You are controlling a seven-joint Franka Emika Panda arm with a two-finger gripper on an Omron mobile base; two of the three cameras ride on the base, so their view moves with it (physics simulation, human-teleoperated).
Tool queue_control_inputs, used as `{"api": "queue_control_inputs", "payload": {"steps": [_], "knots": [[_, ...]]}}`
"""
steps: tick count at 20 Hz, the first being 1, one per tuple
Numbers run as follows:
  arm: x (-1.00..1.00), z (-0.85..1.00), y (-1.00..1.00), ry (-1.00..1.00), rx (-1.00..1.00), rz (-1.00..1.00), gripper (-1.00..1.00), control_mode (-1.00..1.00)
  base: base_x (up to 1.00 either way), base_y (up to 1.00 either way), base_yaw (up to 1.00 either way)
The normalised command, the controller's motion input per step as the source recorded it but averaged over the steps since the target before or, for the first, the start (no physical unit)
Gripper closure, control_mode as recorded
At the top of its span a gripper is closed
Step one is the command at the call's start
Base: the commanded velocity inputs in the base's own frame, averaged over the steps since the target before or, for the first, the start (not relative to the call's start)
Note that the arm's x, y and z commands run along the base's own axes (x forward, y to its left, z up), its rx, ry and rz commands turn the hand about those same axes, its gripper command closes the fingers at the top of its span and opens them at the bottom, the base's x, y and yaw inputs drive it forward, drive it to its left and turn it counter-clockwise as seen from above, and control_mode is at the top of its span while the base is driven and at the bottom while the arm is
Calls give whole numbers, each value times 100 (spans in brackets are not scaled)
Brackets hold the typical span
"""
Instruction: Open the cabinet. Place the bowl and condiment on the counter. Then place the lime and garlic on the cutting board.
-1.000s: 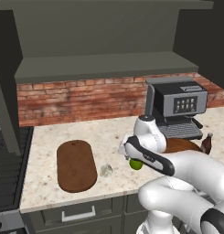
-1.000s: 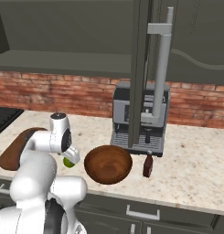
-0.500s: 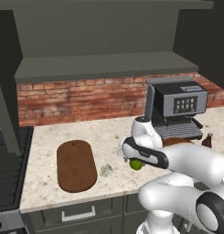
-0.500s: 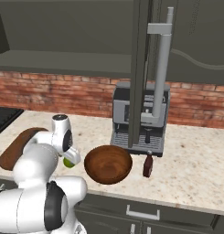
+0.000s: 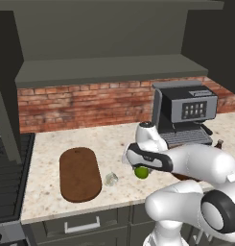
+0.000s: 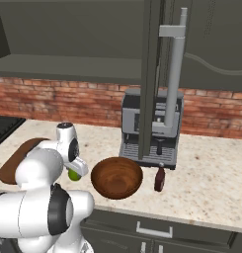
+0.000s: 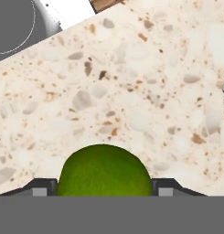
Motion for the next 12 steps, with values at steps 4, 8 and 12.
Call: {"api": "queue_control_inputs", "payload": {"steps": [4, 8, 12], "knots": [[0, 0, 0, 0, 0, 2, 100, -100, 0, 0, 0], [-14, 22, 0, -4, 0, 3, 100, -100, 0, 0, 0], [-31, 51, 6, -17, 0, 6, 100, -100, 0, 0, 0]]}}
